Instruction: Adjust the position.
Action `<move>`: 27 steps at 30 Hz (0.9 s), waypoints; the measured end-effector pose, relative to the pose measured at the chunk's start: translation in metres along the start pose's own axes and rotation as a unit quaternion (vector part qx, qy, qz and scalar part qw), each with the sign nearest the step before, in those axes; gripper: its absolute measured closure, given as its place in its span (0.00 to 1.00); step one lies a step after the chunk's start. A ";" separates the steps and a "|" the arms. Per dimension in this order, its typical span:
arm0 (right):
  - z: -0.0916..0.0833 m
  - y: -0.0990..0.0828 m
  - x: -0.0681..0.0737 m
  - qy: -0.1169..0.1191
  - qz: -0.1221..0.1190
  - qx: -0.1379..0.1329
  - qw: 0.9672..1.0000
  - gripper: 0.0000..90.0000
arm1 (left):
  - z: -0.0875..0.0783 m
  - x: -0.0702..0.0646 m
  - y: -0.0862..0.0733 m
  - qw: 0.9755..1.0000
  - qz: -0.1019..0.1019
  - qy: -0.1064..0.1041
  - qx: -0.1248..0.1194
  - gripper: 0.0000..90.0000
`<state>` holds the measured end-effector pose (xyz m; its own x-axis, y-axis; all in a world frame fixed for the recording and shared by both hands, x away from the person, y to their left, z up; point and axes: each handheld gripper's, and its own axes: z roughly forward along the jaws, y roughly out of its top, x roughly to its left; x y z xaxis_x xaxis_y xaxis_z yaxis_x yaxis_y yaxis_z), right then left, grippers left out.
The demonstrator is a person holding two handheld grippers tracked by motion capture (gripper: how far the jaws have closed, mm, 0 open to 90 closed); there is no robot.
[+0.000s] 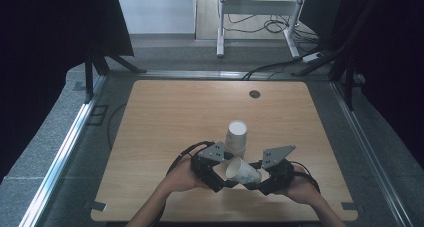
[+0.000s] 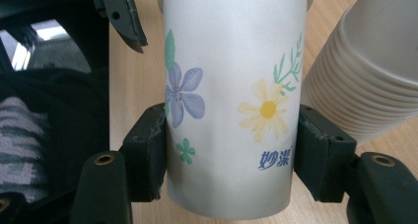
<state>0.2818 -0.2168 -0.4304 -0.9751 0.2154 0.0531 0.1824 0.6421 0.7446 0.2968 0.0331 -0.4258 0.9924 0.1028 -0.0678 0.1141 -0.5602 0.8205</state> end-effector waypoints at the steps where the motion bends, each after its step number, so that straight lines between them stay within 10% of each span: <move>1: -0.001 -0.002 0.000 -0.001 -0.001 -0.013 1.000 0.40 | 0.000 0.000 0.000 1.000 -0.001 0.001 -0.003 0.14; 27: 0.002 -0.015 0.004 0.009 0.000 -0.090 0.996 0.40 | 0.008 0.003 0.001 0.998 -0.021 -0.035 -0.039 0.16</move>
<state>0.2756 -0.2239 -0.4428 -0.9774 0.2017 0.0639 0.1587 0.4991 0.8519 0.3003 0.0263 -0.4297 0.9881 0.0653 -0.1395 0.1536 -0.4910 0.8575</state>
